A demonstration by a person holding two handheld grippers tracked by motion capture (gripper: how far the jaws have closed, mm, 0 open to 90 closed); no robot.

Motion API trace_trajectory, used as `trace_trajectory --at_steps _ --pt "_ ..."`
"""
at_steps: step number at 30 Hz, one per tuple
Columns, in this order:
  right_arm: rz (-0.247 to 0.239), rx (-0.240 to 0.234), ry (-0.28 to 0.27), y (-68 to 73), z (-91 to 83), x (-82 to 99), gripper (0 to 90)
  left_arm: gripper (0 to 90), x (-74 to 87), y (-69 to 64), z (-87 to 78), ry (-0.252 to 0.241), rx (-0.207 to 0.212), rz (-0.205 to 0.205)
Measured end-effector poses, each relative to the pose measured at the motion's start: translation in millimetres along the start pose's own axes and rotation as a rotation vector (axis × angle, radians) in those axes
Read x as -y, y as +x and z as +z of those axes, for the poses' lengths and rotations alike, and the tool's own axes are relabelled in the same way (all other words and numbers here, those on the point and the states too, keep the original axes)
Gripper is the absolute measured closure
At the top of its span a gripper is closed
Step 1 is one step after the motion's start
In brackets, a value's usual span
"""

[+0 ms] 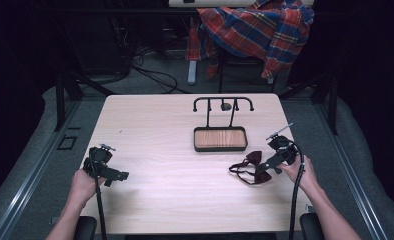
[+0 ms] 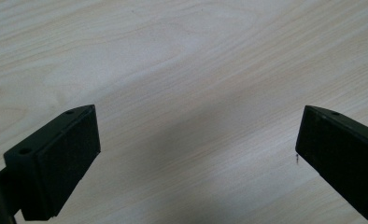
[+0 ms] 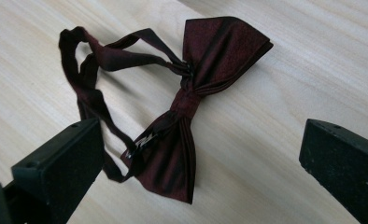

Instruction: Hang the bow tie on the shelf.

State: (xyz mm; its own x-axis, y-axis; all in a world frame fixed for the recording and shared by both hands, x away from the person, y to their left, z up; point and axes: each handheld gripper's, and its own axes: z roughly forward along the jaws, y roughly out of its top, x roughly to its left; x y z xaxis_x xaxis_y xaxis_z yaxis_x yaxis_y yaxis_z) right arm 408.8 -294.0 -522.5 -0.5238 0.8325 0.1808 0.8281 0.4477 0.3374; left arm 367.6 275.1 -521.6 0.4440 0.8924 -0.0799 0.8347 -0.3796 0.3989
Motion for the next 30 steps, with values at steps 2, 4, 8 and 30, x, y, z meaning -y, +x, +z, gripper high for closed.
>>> trace_trajectory --at_steps 2,4,8,30 --pt "-0.004 0.008 0.008 0.9 0.9 -2.7 2.3 0.0 -0.2 -0.5 0.3 0.0 -0.001 0.002" --pt "-0.001 0.033 -0.006 3.0 2.9 -4.7 12.0 0.0 -0.3 -1.0 0.5 -0.002 -0.001 0.0" --pt "-0.016 0.025 0.026 7.5 8.1 -11.0 29.2 0.0 -0.1 -1.6 0.5 -0.003 -0.003 -0.001" --pt "-0.069 0.102 0.087 23.6 25.1 -14.1 74.9 0.0 0.0 -1.6 1.1 0.003 -0.004 0.005"
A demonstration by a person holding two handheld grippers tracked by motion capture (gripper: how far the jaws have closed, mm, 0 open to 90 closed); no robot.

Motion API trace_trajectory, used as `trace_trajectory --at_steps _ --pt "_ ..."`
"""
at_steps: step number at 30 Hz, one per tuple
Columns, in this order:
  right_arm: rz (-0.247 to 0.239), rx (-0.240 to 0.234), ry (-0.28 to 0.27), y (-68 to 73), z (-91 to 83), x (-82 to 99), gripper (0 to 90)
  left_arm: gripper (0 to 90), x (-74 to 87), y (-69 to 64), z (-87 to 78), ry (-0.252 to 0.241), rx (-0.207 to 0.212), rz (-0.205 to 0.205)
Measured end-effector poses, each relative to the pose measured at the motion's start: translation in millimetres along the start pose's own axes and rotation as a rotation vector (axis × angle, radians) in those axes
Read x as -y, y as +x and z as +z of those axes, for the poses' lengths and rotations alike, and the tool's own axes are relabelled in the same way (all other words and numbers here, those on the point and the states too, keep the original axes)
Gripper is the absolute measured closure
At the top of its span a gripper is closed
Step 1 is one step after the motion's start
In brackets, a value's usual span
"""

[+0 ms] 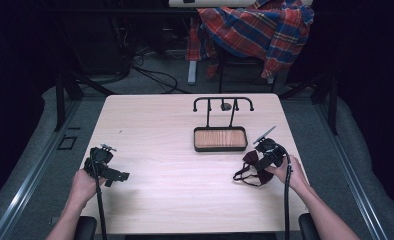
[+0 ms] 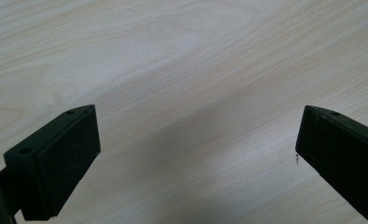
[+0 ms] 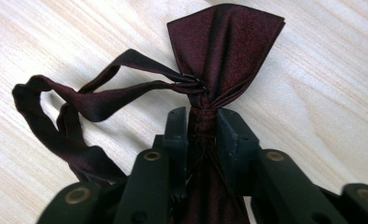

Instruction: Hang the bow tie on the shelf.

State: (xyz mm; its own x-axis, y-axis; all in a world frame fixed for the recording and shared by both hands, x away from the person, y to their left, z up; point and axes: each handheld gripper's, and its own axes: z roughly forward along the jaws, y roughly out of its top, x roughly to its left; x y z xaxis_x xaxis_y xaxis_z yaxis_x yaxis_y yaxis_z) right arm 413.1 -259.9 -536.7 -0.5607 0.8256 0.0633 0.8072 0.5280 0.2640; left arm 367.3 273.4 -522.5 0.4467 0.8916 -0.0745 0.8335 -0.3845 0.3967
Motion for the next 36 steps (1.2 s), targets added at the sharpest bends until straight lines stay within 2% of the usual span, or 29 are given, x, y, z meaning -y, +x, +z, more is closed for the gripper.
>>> trace_trajectory --at_steps 1,2,4,7,9,10,11,12,15,16,17,18,21,23,24,26,27,28,29,30,32,33,36 --pt "0.005 0.012 -0.008 1.5 0.8 0.5 75.7 0.0 0.0 0.1 -0.1 0.001 0.0 0.001" --pt "-0.016 0.013 0.015 0.7 -0.7 -0.5 76.4 0.0 0.1 0.0 0.0 0.0 0.001 -0.001" --pt "-0.017 0.014 0.006 2.1 -0.3 -0.1 77.5 0.0 0.1 0.1 -0.2 0.001 0.0 0.001" --pt "-0.042 0.029 0.024 3.0 -1.7 -0.7 78.2 0.0 0.2 -0.1 -0.1 0.0 0.001 -0.003" --pt "-0.018 0.021 -0.013 5.4 -0.3 1.0 78.3 0.0 0.2 0.2 -0.5 0.002 0.001 0.002" --pt "-0.04 0.029 0.006 4.2 -3.1 0.1 78.3 0.0 0.3 0.2 -0.7 0.001 0.0 0.002" --pt "-0.039 0.03 -0.008 4.0 -5.0 0.2 78.3 0.0 0.3 0.3 -0.7 0.0 -0.001 0.003" --pt "-0.017 0.026 -0.038 5.2 -4.8 1.2 78.3 0.0 0.3 0.4 -0.7 -0.001 -0.002 0.003" --pt "-0.046 0.033 -0.033 2.9 -13.3 0.2 78.3 0.0 0.3 0.5 -0.8 0.001 -0.004 0.005" --pt "-0.041 0.036 -0.041 3.3 -14.8 0.4 78.2 0.0 0.4 0.5 -0.8 0.0 -0.005 0.004" --pt "-0.017 0.032 -0.075 5.2 -14.6 1.6 78.3 0.0 0.4 0.5 -0.9 0.0 -0.005 0.005" --pt "-0.041 0.038 -0.056 3.7 -17.3 0.9 78.3 0.1 0.4 0.6 -0.9 -0.001 -0.006 0.005" --pt "-0.045 0.041 -0.061 3.7 -19.6 1.0 78.2 0.1 0.5 0.7 -1.2 -0.001 -0.007 0.005" --pt "-0.036 0.045 -0.09 3.2 -24.4 1.7 78.2 0.1 0.5 0.7 -1.2 -0.003 -0.006 0.006" --pt "-0.008 0.037 -0.128 4.6 -22.9 2.9 78.2 0.1 0.5 0.6 -1.1 -0.004 -0.006 0.005" --pt "-0.006 0.035 -0.134 3.6 -25.9 3.2 78.2 0.1 0.4 0.6 -1.2 -0.004 -0.006 0.005" --pt "-0.057 0.052 -0.076 -0.2 -31.5 1.6 78.2 0.0 0.4 0.5 -1.3 -0.004 -0.006 0.006" --pt "-0.02 0.049 -0.122 1.4 -29.8 3.5 78.2 0.1 0.5 0.4 -1.4 -0.002 -0.005 0.006" --pt "-0.022 0.045 -0.117 0.4 -31.4 3.7 78.2 0.1 0.5 0.3 -1.5 -0.002 -0.005 0.006" --pt "-0.011 0.044 -0.134 0.6 -31.3 4.3 78.2 0.1 0.5 0.4 -1.5 -0.002 -0.004 0.006" --pt "-0.024 0.055 -0.123 -1.7 -34.1 4.4 78.2 0.0 0.6 0.6 -1.5 -0.002 -0.005 0.006" --pt "-0.008 0.05 -0.143 -1.3 -34.0 4.8 78.2 0.1 0.6 0.7 -1.5 -0.002 -0.005 0.006" --pt "-0.004 0.056 -0.15 -3.3 -36.7 5.2 78.2 0.1 0.5 0.6 -1.4 -0.002 -0.004 0.006"
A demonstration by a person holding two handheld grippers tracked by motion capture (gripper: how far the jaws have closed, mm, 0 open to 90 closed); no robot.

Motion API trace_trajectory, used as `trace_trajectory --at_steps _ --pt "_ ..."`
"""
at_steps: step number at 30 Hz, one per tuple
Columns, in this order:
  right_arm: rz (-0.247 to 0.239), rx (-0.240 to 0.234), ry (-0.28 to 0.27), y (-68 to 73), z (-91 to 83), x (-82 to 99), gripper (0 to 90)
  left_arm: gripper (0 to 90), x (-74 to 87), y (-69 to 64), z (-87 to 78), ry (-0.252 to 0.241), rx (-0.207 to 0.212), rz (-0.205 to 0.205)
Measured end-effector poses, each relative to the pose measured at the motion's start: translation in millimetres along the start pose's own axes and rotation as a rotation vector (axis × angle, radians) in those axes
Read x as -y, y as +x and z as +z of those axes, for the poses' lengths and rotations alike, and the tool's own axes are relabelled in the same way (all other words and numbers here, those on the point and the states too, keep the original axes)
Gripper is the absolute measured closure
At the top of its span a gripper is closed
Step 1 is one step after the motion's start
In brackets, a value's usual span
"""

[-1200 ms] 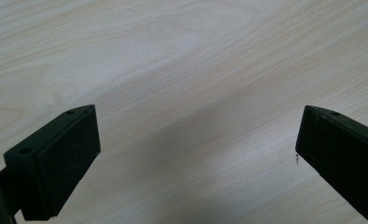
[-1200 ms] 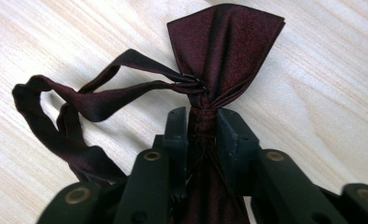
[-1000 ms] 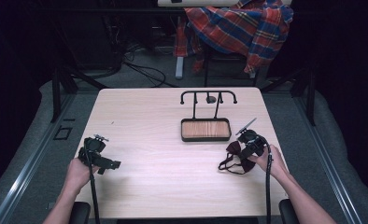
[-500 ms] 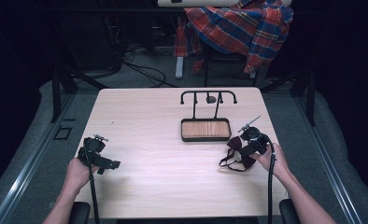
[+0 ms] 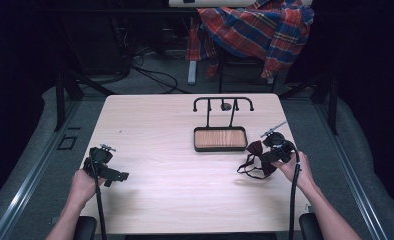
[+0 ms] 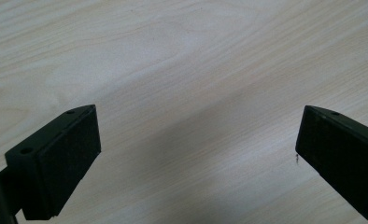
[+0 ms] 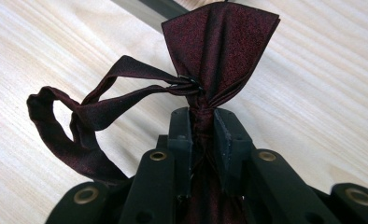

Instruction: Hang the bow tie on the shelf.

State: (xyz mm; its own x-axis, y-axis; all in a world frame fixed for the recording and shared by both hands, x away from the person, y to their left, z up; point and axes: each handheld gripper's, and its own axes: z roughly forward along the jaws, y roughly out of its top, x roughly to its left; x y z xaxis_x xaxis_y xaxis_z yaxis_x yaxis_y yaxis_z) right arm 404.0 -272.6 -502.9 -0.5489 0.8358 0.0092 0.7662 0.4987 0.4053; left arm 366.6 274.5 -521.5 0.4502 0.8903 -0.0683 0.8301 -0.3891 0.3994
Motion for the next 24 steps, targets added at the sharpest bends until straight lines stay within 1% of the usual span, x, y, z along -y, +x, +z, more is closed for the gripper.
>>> trace_trajectory --at_steps 1,3,6,11,12,13,14,15,17,18,20,24 --pt "0.002 -0.004 -0.004 -0.6 -0.1 0.1 78.2 0.1 -0.1 0.0 0.2 -0.001 0.0 0.001" --pt "-0.002 0.009 0.004 -2.0 -1.3 0.1 78.2 0.1 -0.1 -0.2 0.2 -0.002 0.0 0.0" --pt "0.002 0.009 -0.004 -2.5 -2.3 -0.3 78.2 0.0 -0.1 -0.6 0.2 -0.003 0.002 -0.003" --pt "-0.008 0.022 -0.013 -3.4 -5.5 -1.5 78.2 0.1 -0.1 -0.7 -0.1 -0.001 0.003 0.0" --pt "-0.005 0.027 -0.015 -3.6 -6.0 -1.5 78.2 0.1 -0.1 -0.7 -0.1 -0.001 0.003 0.0" --pt "-0.003 0.015 -0.015 -4.3 -6.9 -1.8 78.2 0.1 -0.2 -0.5 -0.1 0.0 0.003 0.003" --pt "-0.004 0.026 -0.021 -4.9 -7.2 -1.5 78.2 0.1 -0.2 -0.6 -0.2 -0.001 0.003 0.004" --pt "0.004 0.022 -0.028 -5.3 -7.9 -1.4 78.2 0.1 -0.2 -0.6 -0.2 -0.001 0.003 0.003" --pt "0.008 0.023 -0.031 -6.9 -9.8 -1.2 78.2 0.1 -0.2 -0.5 -0.3 0.0 0.003 0.004" --pt "0.003 0.031 -0.032 -7.8 -10.4 -1.1 78.2 0.1 -0.2 -0.6 -0.3 0.0 0.004 0.004" --pt "0.013 0.027 -0.043 -8.2 -11.6 -0.8 78.2 0.1 -0.3 -0.8 -0.2 -0.001 0.003 0.003" --pt "0.01 0.043 -0.042 -10.4 -14.7 -1.2 78.2 0.1 -0.1 -0.9 0.1 0.001 0.003 0.008"
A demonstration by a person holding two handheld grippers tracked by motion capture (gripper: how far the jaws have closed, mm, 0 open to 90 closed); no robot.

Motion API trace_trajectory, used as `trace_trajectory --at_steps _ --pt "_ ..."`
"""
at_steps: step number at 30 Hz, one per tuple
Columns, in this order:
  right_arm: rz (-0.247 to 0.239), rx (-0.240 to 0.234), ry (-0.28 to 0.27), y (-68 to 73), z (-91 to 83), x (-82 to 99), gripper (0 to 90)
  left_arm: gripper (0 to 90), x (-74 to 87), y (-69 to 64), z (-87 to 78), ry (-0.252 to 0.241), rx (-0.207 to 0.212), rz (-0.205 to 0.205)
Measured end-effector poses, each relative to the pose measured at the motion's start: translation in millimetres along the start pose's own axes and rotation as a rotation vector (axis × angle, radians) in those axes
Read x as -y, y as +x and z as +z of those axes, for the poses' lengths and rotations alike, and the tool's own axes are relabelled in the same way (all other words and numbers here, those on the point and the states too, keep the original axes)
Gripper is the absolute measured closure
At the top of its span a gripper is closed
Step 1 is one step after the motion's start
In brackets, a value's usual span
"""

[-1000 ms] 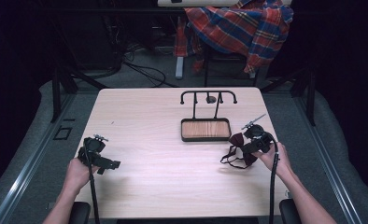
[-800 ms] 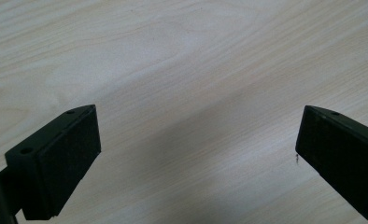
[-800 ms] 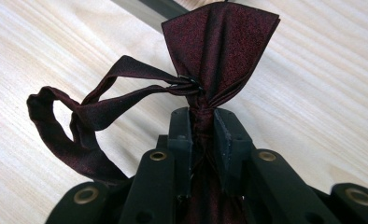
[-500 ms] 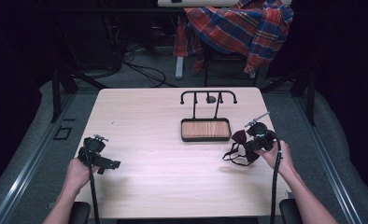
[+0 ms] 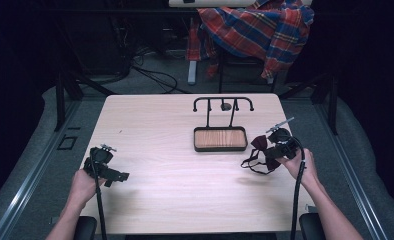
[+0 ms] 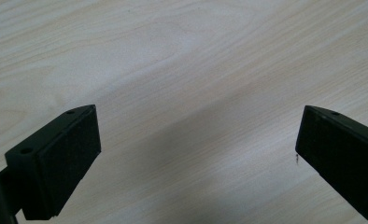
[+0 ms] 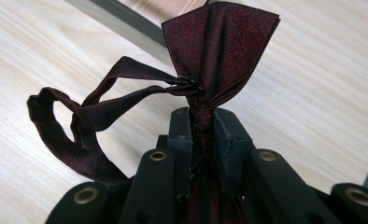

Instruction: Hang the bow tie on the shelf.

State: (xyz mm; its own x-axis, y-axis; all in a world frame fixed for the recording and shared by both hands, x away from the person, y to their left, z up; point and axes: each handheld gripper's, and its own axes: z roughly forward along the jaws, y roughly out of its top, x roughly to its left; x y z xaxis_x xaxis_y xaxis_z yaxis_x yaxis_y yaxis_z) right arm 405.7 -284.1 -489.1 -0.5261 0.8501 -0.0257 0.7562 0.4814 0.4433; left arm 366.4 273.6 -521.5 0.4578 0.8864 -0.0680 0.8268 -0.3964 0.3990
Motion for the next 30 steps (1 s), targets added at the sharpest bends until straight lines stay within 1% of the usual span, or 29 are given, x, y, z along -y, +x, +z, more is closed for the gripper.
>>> trace_trajectory --at_steps 3,4,5,7,10,16,20,22,25,30 --pt "0.007 0.015 -0.014 -2.3 -3.1 -1.4 78.2 0.1 0.4 0.2 -0.1 0.001 0.002 -0.003" --pt "0.012 0.012 -0.021 -2.4 -3.5 -1.5 78.2 0.1 0.3 0.2 -0.4 0.0 0.001 0.0" --pt "0.015 0.022 -0.028 -2.9 -4.6 -1.7 78.2 0.1 0.3 0.1 -0.3 -0.002 -0.002 0.004" --pt "0.02 0.028 -0.041 -3.6 -6.5 -2.9 78.2 0.1 0.0 -0.1 -0.3 0.003 0.0 0.007" --pt "0.018 0.063 -0.049 -4.3 -8.2 -4.9 78.2 0.1 -0.2 -0.5 0.1 0.005 0.001 0.007" --pt "0.031 0.074 -0.079 -7.2 -12.0 -9.2 78.2 0.1 -0.1 -0.4 0.2 0.008 0.002 0.008" --pt "0.028 0.083 -0.092 -6.3 -13.1 -11.4 78.2 0.1 -0.2 -1.2 0.6 0.008 0.002 0.006" --pt "0.025 0.101 -0.096 -5.6 -14.0 -13.0 78.2 0.1 -0.2 -1.5 0.9 0.007 0.002 0.006" --pt "0.022 0.105 -0.108 -6.3 -14.4 -16.8 78.2 0.1 -0.1 -1.5 0.8 0.007 0.002 0.006" --pt "0.036 0.112 -0.14 -7.4 -17.9 -22.7 78.2 0.1 -0.1 -1.5 1.1 0.007 0.005 0.004"
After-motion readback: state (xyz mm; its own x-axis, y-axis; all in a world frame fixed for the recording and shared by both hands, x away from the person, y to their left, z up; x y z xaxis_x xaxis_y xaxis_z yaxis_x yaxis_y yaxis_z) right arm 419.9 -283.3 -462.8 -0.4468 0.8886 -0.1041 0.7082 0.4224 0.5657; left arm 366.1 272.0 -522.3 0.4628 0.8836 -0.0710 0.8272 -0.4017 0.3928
